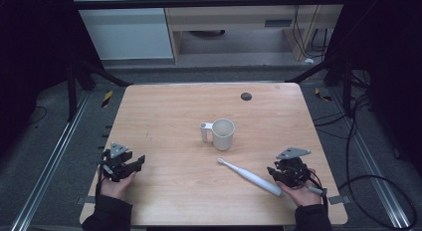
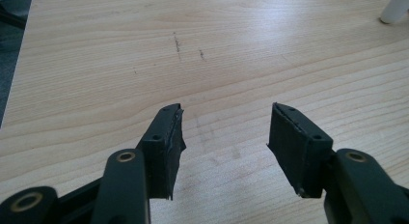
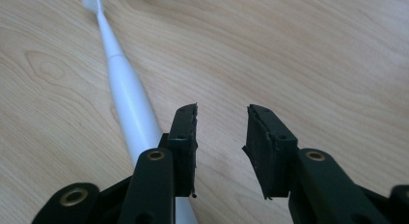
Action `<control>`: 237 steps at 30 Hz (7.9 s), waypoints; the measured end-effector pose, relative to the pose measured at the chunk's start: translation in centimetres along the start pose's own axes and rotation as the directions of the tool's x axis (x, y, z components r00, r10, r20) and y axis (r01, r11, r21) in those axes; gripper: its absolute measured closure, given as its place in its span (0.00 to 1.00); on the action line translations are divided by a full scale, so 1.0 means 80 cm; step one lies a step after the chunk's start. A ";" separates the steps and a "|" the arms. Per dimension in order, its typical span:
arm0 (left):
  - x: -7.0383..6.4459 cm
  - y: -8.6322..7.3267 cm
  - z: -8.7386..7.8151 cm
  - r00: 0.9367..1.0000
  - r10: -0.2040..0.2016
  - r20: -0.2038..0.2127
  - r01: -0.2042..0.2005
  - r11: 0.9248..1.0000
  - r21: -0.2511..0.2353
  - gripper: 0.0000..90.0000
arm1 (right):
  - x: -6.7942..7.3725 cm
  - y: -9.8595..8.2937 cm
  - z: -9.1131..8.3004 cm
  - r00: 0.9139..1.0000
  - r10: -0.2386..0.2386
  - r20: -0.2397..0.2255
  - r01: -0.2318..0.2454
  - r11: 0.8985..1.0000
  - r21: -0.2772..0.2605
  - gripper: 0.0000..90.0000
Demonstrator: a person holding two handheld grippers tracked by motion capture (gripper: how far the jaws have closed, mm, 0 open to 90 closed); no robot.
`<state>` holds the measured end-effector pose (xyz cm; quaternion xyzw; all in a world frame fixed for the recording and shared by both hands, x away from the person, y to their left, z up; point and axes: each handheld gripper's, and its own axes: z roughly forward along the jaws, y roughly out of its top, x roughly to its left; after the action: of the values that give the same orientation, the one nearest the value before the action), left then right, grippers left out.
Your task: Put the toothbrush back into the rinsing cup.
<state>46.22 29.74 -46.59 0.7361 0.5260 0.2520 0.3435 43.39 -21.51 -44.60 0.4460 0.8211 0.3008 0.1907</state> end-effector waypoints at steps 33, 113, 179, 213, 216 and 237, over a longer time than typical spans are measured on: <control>0.000 -0.001 0.007 1.000 0.015 0.010 -0.015 0.999 0.034 0.50 | 0.044 0.086 0.035 0.977 -0.181 -0.111 0.197 0.968 0.156 0.66; 0.000 -0.002 0.011 1.000 0.018 0.020 -0.019 0.998 0.062 0.49 | 0.055 0.076 0.064 0.961 -0.164 -0.222 0.237 0.901 0.364 0.74; 0.004 -0.001 0.009 1.000 -0.002 0.008 0.001 1.000 0.025 0.49 | 0.026 0.235 0.029 0.969 0.174 -0.178 -0.246 0.778 -0.578 0.74; 0.003 0.000 0.008 1.000 -0.002 0.006 0.002 1.000 0.017 0.49 | 0.048 0.216 0.112 0.978 0.176 -0.114 -0.208 0.883 -0.422 0.74; 0.003 0.000 0.007 1.000 -0.002 0.006 0.002 1.000 0.017 0.49 | 0.052 0.215 0.115 0.981 0.163 -0.102 -0.190 0.898 -0.396 0.74; 0.005 0.000 0.007 1.000 -0.005 0.008 0.005 1.000 0.017 0.49 | 0.050 0.199 0.132 0.987 0.141 -0.078 -0.157 0.948 -0.278 0.74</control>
<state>46.74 29.95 -46.98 0.7386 0.5288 0.2436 0.3398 57.25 -7.97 -42.06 0.4659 0.7387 0.4416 0.2058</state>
